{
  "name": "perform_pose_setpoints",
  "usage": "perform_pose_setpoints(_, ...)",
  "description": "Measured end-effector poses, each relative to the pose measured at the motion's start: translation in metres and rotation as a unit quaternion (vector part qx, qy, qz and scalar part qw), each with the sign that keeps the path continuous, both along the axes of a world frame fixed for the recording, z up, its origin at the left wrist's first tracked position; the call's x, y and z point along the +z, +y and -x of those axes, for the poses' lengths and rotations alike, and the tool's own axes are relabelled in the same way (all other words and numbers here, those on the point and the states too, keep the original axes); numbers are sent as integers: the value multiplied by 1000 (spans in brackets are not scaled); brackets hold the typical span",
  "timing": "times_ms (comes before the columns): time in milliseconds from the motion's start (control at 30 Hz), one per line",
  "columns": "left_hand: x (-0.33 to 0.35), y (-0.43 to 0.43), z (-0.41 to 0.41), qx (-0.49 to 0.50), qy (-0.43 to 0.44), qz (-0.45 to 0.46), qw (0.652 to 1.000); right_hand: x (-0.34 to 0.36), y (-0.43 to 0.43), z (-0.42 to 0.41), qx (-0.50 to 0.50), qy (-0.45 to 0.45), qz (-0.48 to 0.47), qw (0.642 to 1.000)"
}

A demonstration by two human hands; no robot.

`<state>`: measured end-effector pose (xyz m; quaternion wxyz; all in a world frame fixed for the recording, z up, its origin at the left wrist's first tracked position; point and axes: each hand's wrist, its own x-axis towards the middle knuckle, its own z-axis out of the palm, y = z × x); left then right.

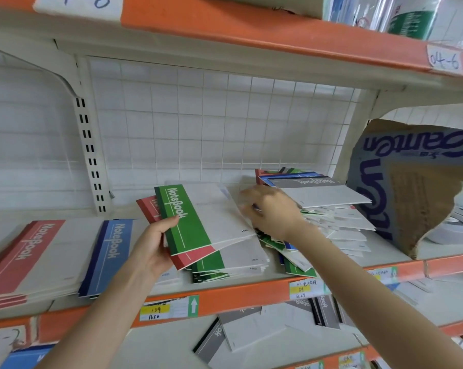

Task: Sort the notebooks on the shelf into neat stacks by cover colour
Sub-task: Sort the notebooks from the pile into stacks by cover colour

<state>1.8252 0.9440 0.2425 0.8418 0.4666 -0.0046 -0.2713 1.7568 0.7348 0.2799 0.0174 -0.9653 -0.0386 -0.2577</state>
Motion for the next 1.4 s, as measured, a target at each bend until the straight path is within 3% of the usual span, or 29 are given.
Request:
perform_pose_setpoints(100,2,-3,0,-1,-4,5,1000,12,-33,1,-264,73,-49,960)
perform_pose_setpoints(167,3,-6,-1,-4,-8,1,1000,14,-48,3,-319,133,-87,934)
perform_pose_setpoints(267,6,-10,2,-9,-15,-5,1000,15,-62,4,-329,166,-99,924)
perform_pose_setpoints(467,9,-13,8,-28,-18,-7,999,33,-73,13,-283,282,14,916)
perform_pose_setpoints(733,10,-20,12,-48,-21,-16,998,26,-65,16,-309,128,12,942)
perform_pose_setpoints(900,12,-23,13,-38,-12,-10,999,14,-45,22,-192,44,2,980)
perform_pose_setpoints(1000,11,-23,12,-28,5,6,1000,5,-26,31,10,9,-40,999)
perform_pose_setpoints(1133,10,-19,12,-43,-11,25,999,-8,-8,38,224,51,-25,973)
perform_pose_setpoints(1300,11,-15,15,-22,-11,-10,1000,-11,-11,31,265,95,-69,957)
perform_pose_setpoints(1400,9,-13,14,-11,-2,-22,1000,-5,-19,32,205,136,-166,955)
